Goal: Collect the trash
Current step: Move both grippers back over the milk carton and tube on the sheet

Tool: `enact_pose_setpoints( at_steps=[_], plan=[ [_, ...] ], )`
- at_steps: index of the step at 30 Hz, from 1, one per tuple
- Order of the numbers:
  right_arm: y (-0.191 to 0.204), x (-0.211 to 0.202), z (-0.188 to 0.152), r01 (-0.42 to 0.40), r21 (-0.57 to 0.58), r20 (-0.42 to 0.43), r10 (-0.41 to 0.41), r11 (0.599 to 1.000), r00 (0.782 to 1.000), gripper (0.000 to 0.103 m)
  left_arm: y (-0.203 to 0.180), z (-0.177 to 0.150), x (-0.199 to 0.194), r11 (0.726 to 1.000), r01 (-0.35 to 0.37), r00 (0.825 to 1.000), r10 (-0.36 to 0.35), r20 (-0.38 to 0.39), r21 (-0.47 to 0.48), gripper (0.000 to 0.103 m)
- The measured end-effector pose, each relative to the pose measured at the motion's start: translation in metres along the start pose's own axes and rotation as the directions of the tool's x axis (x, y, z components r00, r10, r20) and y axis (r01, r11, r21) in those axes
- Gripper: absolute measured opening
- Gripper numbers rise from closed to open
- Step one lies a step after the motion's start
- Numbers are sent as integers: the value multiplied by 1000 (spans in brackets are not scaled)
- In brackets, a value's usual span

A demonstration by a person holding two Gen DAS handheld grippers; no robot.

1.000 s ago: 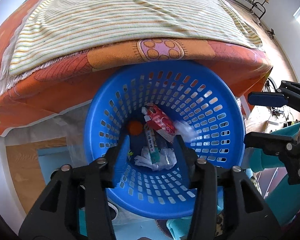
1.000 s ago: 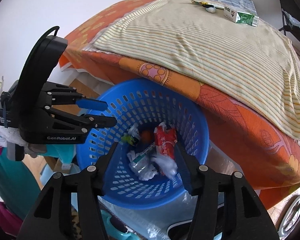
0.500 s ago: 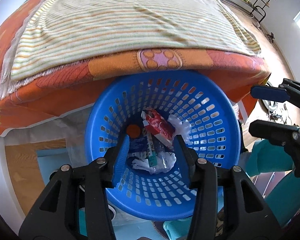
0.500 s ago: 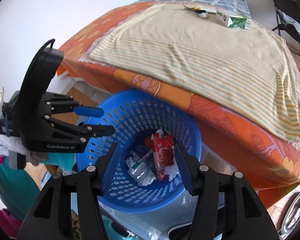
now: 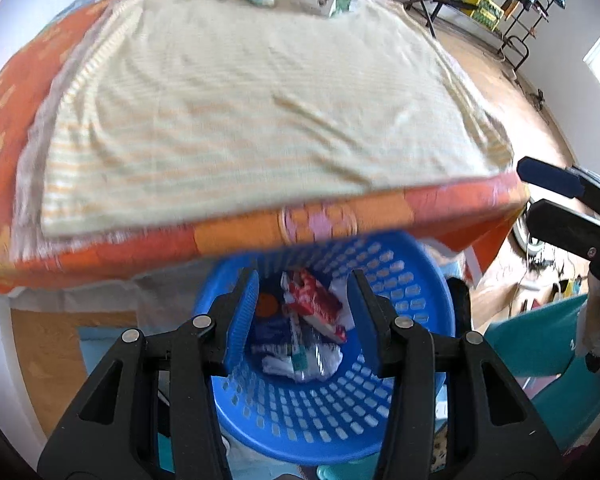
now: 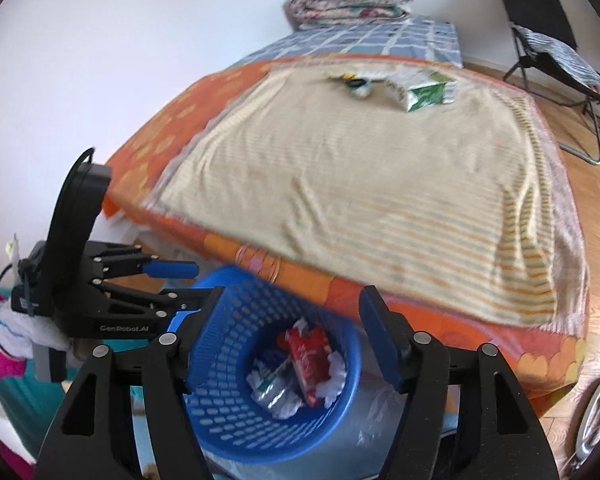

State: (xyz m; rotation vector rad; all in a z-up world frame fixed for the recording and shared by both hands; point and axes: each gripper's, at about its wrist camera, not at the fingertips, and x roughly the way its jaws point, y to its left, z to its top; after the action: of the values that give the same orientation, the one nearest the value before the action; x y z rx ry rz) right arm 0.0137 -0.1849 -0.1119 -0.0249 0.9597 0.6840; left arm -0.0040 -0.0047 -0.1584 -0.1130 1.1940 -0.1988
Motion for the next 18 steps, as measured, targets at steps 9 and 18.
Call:
enact_pose_setpoints(
  at_steps=[9, 18],
  plan=[
    [-28, -7, 48, 18, 102, 59, -24, 995, 998, 71, 9, 60, -15, 999, 23, 996, -19, 88, -41, 47],
    [-63, -6, 93, 40, 207, 108, -64, 978, 992, 71, 29, 110, -12, 994, 48, 991, -36, 133, -94, 47]
  ],
)
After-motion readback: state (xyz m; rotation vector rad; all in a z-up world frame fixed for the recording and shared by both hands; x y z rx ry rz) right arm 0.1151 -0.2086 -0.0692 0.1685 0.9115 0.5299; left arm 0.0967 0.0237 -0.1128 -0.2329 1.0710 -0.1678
